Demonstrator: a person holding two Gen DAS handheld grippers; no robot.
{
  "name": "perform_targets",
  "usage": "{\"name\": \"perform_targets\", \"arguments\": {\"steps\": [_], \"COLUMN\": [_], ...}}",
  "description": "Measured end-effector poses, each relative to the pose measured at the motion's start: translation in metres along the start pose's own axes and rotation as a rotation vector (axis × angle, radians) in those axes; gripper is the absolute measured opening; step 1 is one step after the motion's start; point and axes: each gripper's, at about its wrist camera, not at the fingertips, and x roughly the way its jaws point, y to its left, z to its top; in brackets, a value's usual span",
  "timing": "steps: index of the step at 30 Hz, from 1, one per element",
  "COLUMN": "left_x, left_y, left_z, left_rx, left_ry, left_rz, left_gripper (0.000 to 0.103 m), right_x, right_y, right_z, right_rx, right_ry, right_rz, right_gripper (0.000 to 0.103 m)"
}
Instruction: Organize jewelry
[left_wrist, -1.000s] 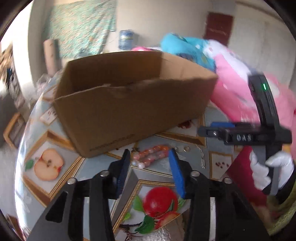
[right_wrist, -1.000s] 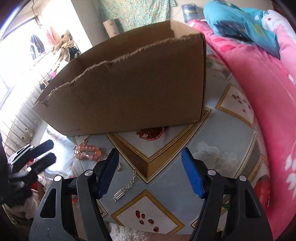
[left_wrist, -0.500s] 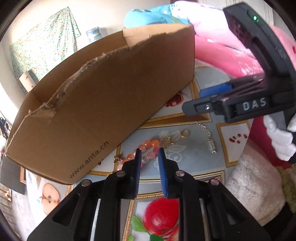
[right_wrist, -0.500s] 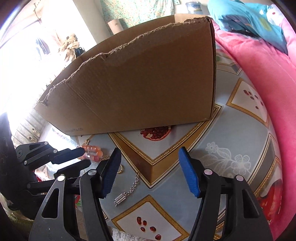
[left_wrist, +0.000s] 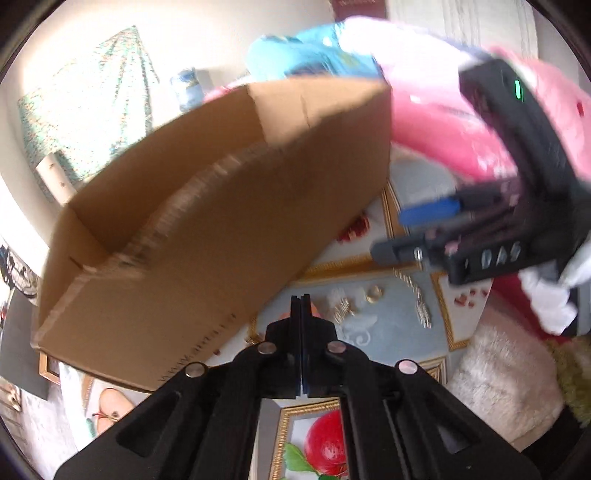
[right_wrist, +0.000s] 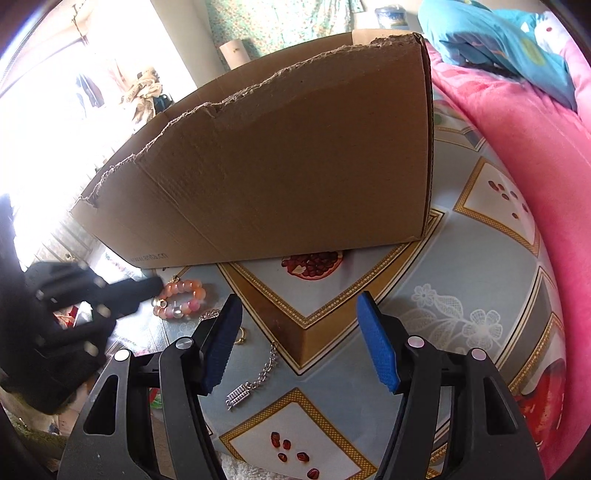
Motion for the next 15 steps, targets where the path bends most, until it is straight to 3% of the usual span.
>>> {"name": "perform_targets", "arguments": {"steps": [5,15], "left_x": [-0.019,0.016], "left_y": [0.018,0.003], "left_z": [0.005,-0.009], "left_rx": [-0.104,-0.022], "left_ry": [-0.033,0.1], "left_rz": [-0.071,-0.086], "left_gripper": [0.0,0.007], "right_x": [0.002,0.006], "right_y": [0.003,0.016], "right_z": [-0.002,0.002], "right_rx": [-0.01,-0.014], "right_ry": [0.002,0.02], "right_rz": [-0.013,-0.036], "right_gripper": [0.061,0.061]}}
